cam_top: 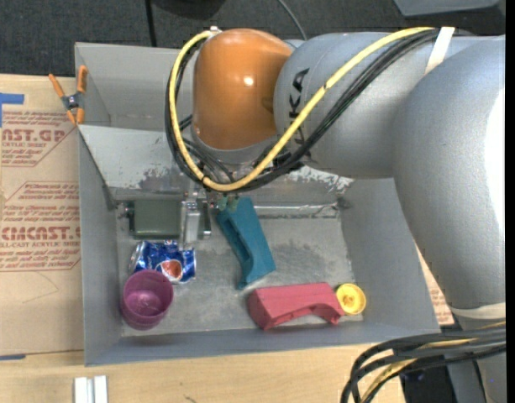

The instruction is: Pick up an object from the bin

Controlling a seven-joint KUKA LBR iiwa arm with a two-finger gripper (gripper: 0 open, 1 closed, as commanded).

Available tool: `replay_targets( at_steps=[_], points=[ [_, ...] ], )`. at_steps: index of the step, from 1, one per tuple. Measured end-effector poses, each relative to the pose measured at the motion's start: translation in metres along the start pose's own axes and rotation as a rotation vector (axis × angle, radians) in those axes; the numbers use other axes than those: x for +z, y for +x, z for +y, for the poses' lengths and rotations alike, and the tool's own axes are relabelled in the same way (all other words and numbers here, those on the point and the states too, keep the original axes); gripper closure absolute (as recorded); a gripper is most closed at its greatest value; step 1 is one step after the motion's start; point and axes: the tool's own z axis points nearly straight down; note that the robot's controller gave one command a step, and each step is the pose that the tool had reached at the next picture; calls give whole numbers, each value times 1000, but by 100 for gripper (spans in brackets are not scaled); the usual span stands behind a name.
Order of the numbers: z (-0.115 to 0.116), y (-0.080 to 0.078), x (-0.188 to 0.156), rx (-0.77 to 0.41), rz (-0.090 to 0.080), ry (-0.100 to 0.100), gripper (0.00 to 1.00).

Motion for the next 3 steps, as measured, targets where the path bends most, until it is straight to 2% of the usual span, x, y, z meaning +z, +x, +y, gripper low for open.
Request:
replay_targets(
  at_steps=[1, 2, 3],
  points=[
    [4, 24, 39, -62, -4, 0, 0],
    [7, 46, 107, -155, -4, -1, 0],
    [24, 38, 122, -391, -6, -2, 100]
  ],
)
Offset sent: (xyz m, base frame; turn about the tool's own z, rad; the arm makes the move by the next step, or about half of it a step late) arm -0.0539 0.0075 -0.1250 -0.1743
